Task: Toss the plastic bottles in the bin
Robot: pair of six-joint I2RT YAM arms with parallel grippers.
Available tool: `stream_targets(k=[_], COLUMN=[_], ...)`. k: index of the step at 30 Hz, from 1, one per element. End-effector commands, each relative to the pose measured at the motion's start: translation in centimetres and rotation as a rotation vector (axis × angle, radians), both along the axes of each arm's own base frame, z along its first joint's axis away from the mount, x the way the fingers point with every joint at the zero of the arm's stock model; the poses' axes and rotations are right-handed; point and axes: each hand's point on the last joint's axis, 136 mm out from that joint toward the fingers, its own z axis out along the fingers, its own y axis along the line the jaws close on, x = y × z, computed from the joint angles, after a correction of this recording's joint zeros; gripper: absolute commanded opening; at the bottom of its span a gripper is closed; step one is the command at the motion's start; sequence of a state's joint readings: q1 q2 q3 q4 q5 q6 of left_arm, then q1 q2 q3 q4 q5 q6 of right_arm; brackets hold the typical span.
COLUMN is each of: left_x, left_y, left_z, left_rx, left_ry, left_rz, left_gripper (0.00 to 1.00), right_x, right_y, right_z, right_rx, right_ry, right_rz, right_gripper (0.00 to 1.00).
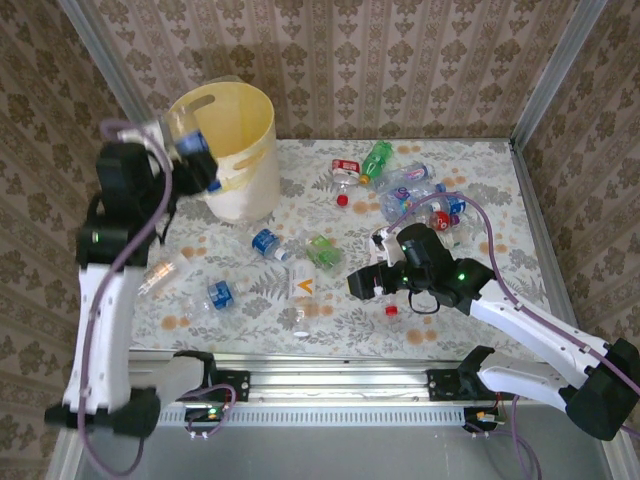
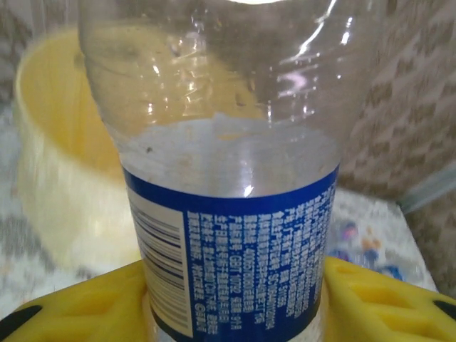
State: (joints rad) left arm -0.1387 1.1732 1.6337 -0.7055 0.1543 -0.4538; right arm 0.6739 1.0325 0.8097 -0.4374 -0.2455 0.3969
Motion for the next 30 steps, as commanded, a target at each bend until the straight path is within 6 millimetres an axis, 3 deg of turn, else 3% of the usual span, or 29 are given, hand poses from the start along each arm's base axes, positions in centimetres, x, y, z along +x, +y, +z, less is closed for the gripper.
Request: stream_targets(k=[1,3,5,6,7,12,16,18,22,26,30], left_x=[5.6,8.7,10.2,9.9,9.2,1.2,-5.3,-7.7,-11.0,-11.7,-11.7], left_y=[2.2,3.6,4.3,4.3,4.4,6.6,7.3,7.6,9.6,10.9,12.7], left_z=[2.1,1.5,-0.2,-0.7,-1.1,0.8,-0.2,-2.1,-9.8,-16.7,-20.4], left_rx=[-0.005,-0.027,-0.071,-0.075,-0.063,-0.050,-0.035,-0.022,0.042,0.041,0.064], left_ry=[-0.048,-0.031,0.037,0.059,0.065,-0.009,0.040,0.084,0.304,0.494,0.592], left_rz=[0.042,0.070,0.064,0.066,0.067,0.152,0.195,0.230,0.343,0.381,0.442], left_gripper=[0.61,0.82,0.90,0.92,0.99,1.00,1.00,1.00,1.00,1.00,1.00], right_x=[0.1,0.0,-0.3,-0.4,-0.4,-0.6,-0.4,-0.3,-0.2,-0.5,-0.8], right_y=[-0.5,-0.7,-0.9,-1.0,-1.1,-1.1,-0.8,-0.6,-0.3,-0.2,-0.4], right_z=[1.5,1.5,1.4,1.4,1.4,1.5,1.5,1.3,1.1,0.9,0.6], right_rx=[-0.005,-0.002,-0.001,-0.001,-0.002,0.013,0.020,0.015,0.012,0.014,0.003], right_ry=[-0.035,-0.037,-0.036,-0.035,-0.035,-0.042,-0.034,-0.027,-0.010,0.000,0.006], right_rz=[-0.011,-0.015,-0.015,-0.017,-0.019,-0.020,-0.013,-0.012,-0.004,0.009,0.018], right_gripper=[1.00,1.00,1.00,1.00,1.00,1.00,1.00,1.00,1.00,1.00,1.00])
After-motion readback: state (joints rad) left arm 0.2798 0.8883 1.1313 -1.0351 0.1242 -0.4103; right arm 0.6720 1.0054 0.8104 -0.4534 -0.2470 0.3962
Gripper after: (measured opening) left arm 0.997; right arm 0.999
